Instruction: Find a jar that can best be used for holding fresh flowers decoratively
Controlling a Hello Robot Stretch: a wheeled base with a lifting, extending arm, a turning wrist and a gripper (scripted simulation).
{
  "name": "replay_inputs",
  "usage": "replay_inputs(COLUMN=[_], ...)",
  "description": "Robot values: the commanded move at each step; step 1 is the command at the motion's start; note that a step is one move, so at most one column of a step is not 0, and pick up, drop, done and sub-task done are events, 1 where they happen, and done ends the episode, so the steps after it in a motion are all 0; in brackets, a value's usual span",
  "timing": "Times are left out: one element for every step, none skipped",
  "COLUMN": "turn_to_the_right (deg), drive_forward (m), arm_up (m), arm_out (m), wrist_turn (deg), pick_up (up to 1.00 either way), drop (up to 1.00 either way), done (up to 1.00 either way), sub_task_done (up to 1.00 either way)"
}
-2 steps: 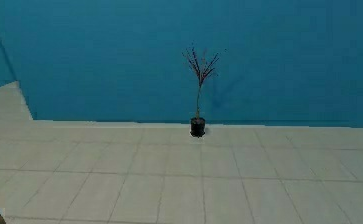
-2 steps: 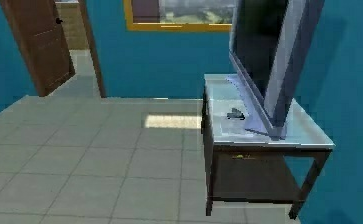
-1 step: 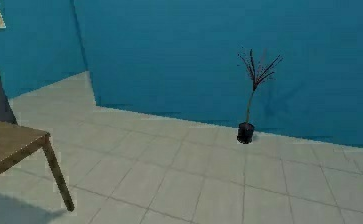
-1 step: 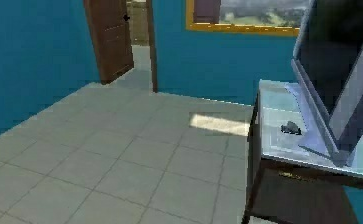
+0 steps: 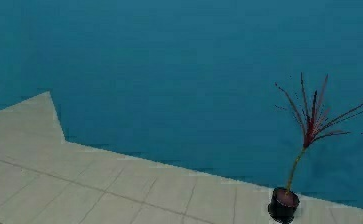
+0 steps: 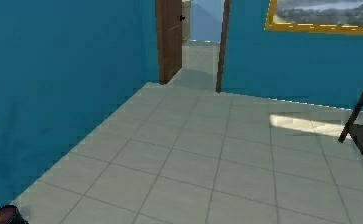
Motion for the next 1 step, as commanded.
replay_inputs(turn_to_the_right=[-9.0], drive_forward=[0.00], arm_up=[0.00], arm_out=[0.00], wrist_turn=[0.0], pick_up=[0.00], drop=[0.00], done=[0.00], sub_task_done=[0.00])
